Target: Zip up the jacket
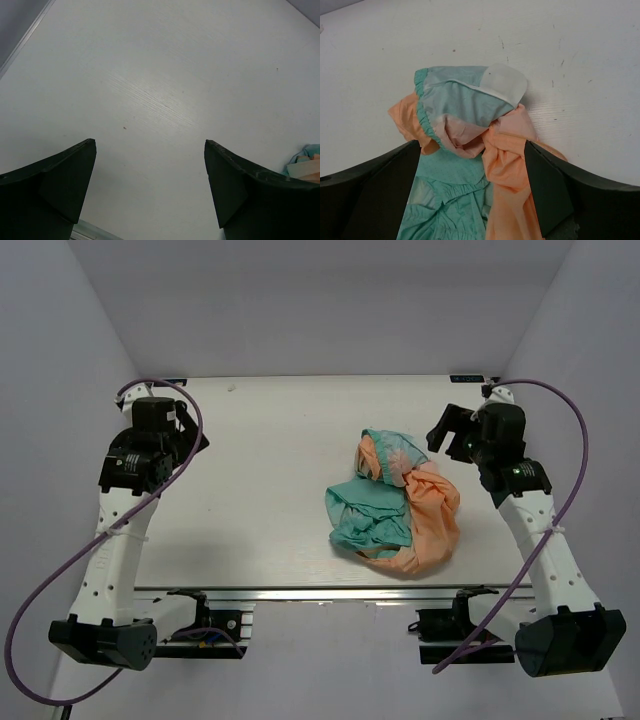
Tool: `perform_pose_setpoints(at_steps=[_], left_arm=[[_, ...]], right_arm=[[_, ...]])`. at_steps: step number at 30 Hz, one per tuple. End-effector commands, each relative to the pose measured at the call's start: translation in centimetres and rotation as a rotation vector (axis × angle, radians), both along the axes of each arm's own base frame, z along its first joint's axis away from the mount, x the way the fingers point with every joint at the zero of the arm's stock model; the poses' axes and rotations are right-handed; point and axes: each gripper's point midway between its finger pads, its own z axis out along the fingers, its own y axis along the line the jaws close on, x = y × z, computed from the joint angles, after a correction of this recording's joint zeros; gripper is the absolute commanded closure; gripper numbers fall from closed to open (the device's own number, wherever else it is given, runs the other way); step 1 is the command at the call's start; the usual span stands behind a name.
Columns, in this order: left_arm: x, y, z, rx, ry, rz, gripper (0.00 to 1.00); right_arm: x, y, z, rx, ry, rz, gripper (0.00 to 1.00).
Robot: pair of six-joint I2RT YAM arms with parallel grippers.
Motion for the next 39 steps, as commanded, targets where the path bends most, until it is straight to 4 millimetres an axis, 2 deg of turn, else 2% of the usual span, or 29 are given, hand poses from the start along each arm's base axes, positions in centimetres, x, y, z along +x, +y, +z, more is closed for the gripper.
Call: perform_pose_setpoints(at_steps=[1,4,7,10,15,17,18,19,20,21,22,23,24,25,26,27,28,29,30,31,32,33,34,35,37,38,39], left_arm=[[-0.6,0.6,-0.3,0.015,0.036,0.025,0.02],[0.0,0.2,-1.4,0.01,0.072,0.009,0.02],[1.1,-1.2,-2.0,-0.032,0.073,-0.055,0.02],[1.7,-2.0,-3.0,-0.053,0.091,-0.085,0.02],[1.6,-2.6,-5.0,-0.056,0.145,-0.134,0.02],[2.0,-4.6,-5.4,-0.115,0.127,-0.238,0.02],[2.8,-5.9,-5.7,-0.149,0.086,-0.3,0.02],[2.8,-8.2,-5.9,-0.23,0.072,-0.404,0.02],[2.9,-9.6,-6.2,-0.267,0.064,-0.444,0.02],[3.5,-10.8,-7.3,-0.293,0.067,-0.474,0.02],[3.7,-11.6,-7.9,-0.295,0.077,-0.472,0.02],[3.2,-14.5,-8.5,-0.29,0.106,-0.528,0.02],[3.7,-16.1,-9.8,-0.27,0.154,-0.543,0.02],[3.6,-17.7,-10.5,-0.251,0.18,-0.564,0.02],[2.8,-21.0,-11.2,-0.251,0.207,-0.638,0.02],[2.6,-22.8,-12.0,-0.269,0.23,-0.679,0.02],[2.7,-24.5,-14.4,-0.28,0.29,-0.705,0.02],[2.4,-27.1,-14.9,-0.316,0.292,-0.758,0.02],[2.3,-28.3,-15.8,-0.321,0.312,-0.776,0.02],[2.3,-30.6,-17.4,-0.314,0.353,-0.806,0.02],[2.3,-31.7,-18.0,-0.307,0.374,-0.82,0.02],[2.5,-32.7,-18.6,-0.294,0.392,-0.829,0.02],[3.1,-34.7,-19.6,-0.279,0.41,-0.849,0.02],[3.1,-35.3,-20.2,-0.263,0.437,-0.851,0.02],[4.0,-37.3,-21.7,-0.247,0.463,-0.868,0.02],[4.3,-37.6,-22.4,-0.24,0.477,-0.866,0.02],[4.5,-38.0,-22.9,-0.239,0.485,-0.866,0.02]], right_arm=[[-1.2,1.1,0.8,0.012,-0.026,0.091,0.11],[-2.5,3.2,0.6,0.025,-0.046,0.244,0.1],[-3.2,4.3,-0.2,0.033,-0.07,0.333,0.11],[-3.0,4.3,-0.6,0.029,-0.075,0.337,0.11],[-2.9,4.8,-1.3,0.019,-0.024,0.37,0.11],[-2.7,5.4,-1.5,0.052,-0.024,0.376,0.11],[-2.5,6.2,-1.7,0.076,-0.022,0.411,0.11],[-2.4,6.6,-1.7,0.09,-0.015,0.425,0.11],[-2.3,7.1,-1.8,0.111,0.004,0.436,0.11],[-1.8,7.4,-3.0,0.119,0.063,0.444,0.11],[-1.4,7.6,-2.9,0.107,0.081,0.445,0.11],[-0.9,7.7,-3.4,0.079,0.092,0.433,0.11],[-0.1,8.0,-4.8,0.017,0.119,0.395,0.11],[0.4,8.4,-5.2,-0.019,0.12,0.383,0.11],[0.9,8.9,-5.2,-0.049,0.115,0.366,0.11],[1.6,9.5,-6.7,-0.11,0.149,0.33,0.11],[1.9,9.6,-7.4,-0.144,0.171,0.299,0.11],[2.8,9.8,-7.1,-0.161,0.17,0.269,0.11],[3.5,9.9,-9.1,-0.185,0.226,0.227,0.11],[3.8,9.8,-9.6,-0.187,0.252,0.196,0.11],[4.7,9.2,-10.8,-0.217,0.292,0.137,0.13],[5.0,8.9,-11.3,-0.207,0.314,0.081,0.18],[5.3,8.5,-11.6,-0.215,0.319,0.046,0.21],[5.8,7.6,-12.2,-0.242,0.324,-0.013,0.24],[6.1,7.2,-12.6,-0.248,0.322,-0.043,0.43],[6.2,6.6,-12.7,-0.247,0.325,-0.069,0.53],[6.1,6.2,-12.9,-0.237,0.332,-0.084,0.72]])
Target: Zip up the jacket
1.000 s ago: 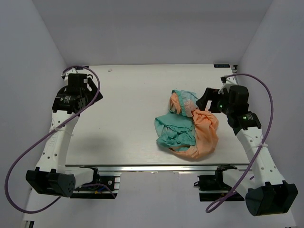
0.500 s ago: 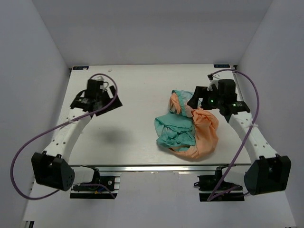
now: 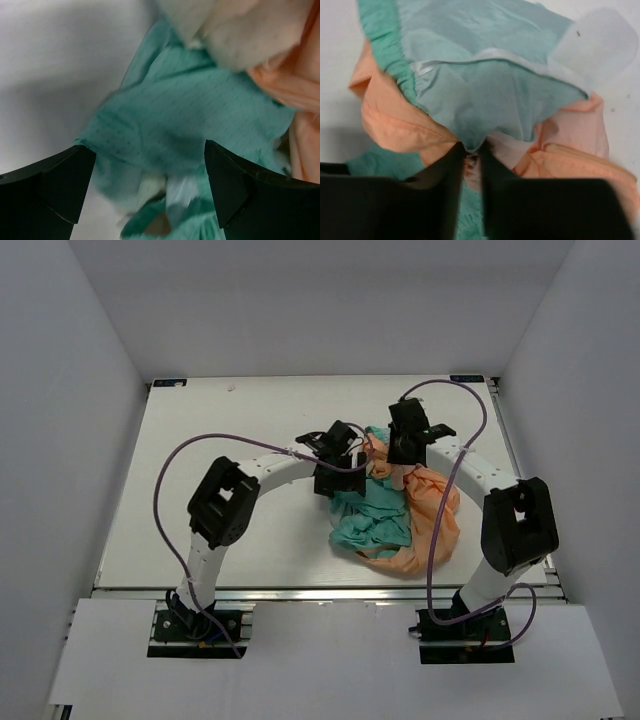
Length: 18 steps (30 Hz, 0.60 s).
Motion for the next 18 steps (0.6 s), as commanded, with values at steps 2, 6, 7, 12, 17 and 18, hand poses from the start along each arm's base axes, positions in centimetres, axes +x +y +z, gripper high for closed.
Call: perform_pose_setpoints(at_steps=[2,6,7,12,17,18], left_arm=[[2.0,-2.2,0.6,-0.018,-0.012,-0.004,0.04],[2.2,-3.0,-0.5,-0.011,0.018,-0.026,0.94],[2.4,-2.9,-0.4,-0.006,0.009,-0.022,1.0],[5.6,-1.6,5.2,-0.011,-0.175,0.046,1.0],[13.7,3.8,17.2,-0.161,-0.39,0.192,1.0],[14.9,5.0,19.6,-0.215,-0.411,0.203,1.0]], right_arm=[[1.0,-4.4,2.6,-0.001,-0.074,-0.21,1.0],[-0.4,-7.7,4.9,0.115,-0.132,-0.246,1.0],[-1.0,-8.5,4.6,0.116,-0.135,-0.249,1.0],[-1.4,-9.5,8.9,0.138,-0.24,-0.179,1.0],[4.1,-7.8,17.8,0.268,-0.399,-0.041,1.0],[5.3,-7.7,20.0,0.285,-0.426,-0.027,1.0]])
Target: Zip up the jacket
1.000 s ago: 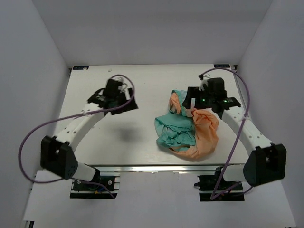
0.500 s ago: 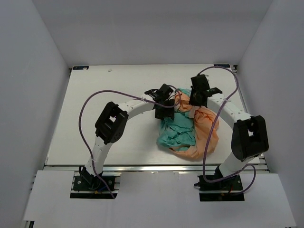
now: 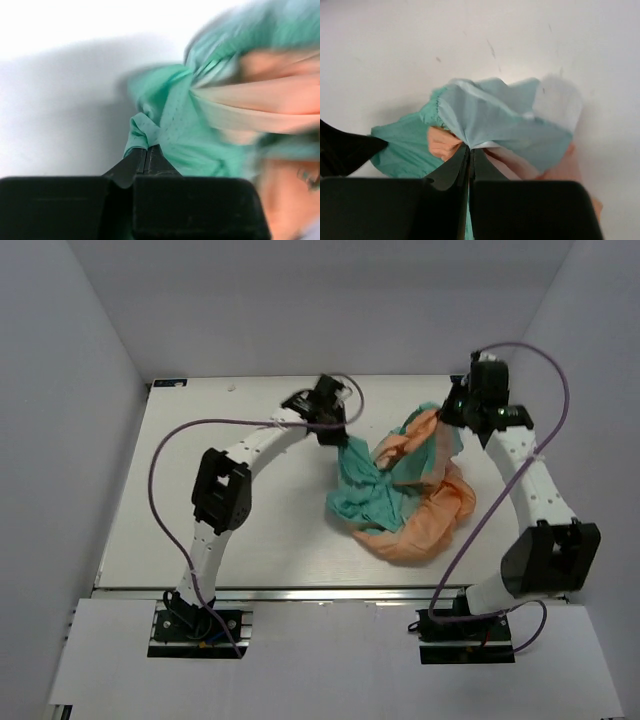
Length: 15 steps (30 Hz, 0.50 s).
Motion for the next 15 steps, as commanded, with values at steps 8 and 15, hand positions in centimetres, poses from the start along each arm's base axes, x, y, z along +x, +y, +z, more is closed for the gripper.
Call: perform_pose_setpoints(at_steps=[8,15], left_arm=[[9.6,23.5,37.2,-0.365,-0.743,0.359,1.0],[2.4,33.2,35.5,-0.099,-0.758,0.665,1.0]], right_arm=[[6.3,-1.7,32.4,0.262,-0.694,0.244,1.0],[1.7,-3.6,22.6,0.437,-0.567,0.306,1.0]])
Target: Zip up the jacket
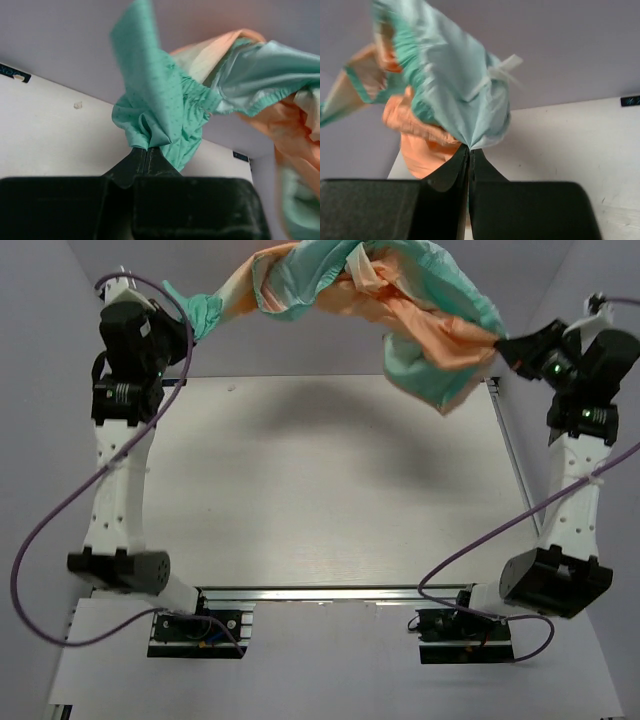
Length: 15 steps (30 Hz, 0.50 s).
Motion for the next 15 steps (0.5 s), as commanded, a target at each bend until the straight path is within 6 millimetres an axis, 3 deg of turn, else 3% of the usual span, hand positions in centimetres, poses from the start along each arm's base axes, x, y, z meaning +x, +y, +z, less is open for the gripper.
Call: perform_pose_setpoints(at_steps=[1,2,3,4,5,6,7,8,9,11,13,14,15], left_arm=[[-4.4,1.7,-4.2,0.067,0.125,0.128,1.0],[-5.4,2.2,-5.6,0.064,0.158,0.156,1.0],[-7.3,2.7,-8.8,0.063,0.227,0.179,1.0],[-8.4,3.3,-11.0,0.038,0.28,0.229,1.0],[-9.4,3.6,-13.0,0.028,0.326,0.252,1.0],[-10.3,3.7,-14.9,0.019,0.37,0.265,0.93],[-11.9,3.9,-18.7,0.006,0.46,0.288,0.9],[-12.7,4.4,-20.1,0.01,0.497,0.325,0.91],[-13.3,4.7,-21.3,0.012,0.532,0.344,0.92],[-14.2,5.2,-23.2,0.031,0.613,0.379,1.0],[-14.7,5.7,-24.0,0.051,0.662,0.409,0.99],[-14.7,5.8,-24.9,0.055,0.704,0.425,0.89],[-14.8,6.0,-25.3,0.06,0.732,0.439,0.57]], right_arm=[[-3.1,1.6,-6.9,0.056,0.111,0.121,1.0],[-3.3,0.9,-9.6,0.023,0.151,0.067,1.0],[-4.1,0.7,-12.0,0.015,0.199,0.048,1.0],[-5.9,0.9,-17.1,0.029,0.319,0.03,0.91],[-6.5,0.0,-19.8,0.002,0.377,-0.031,0.78],[-7.4,-0.5,-22.2,-0.004,0.437,-0.075,0.49],[-8.5,-1.0,-23.8,-0.017,0.476,-0.126,0.39],[-9.6,-2.5,-27.3,-0.035,0.571,-0.229,0.32],[-10.0,-3.1,-28.0,-0.062,0.582,-0.259,0.21],[-10.4,-3.6,-28.1,-0.094,0.604,-0.279,0.11],[-10.6,-3.0,-26.2,-0.134,0.585,-0.242,0.11],[-10.6,-2.9,-25.6,-0.159,0.574,-0.243,0.11],[-10.6,-2.7,-24.7,-0.184,0.559,-0.247,0.11]])
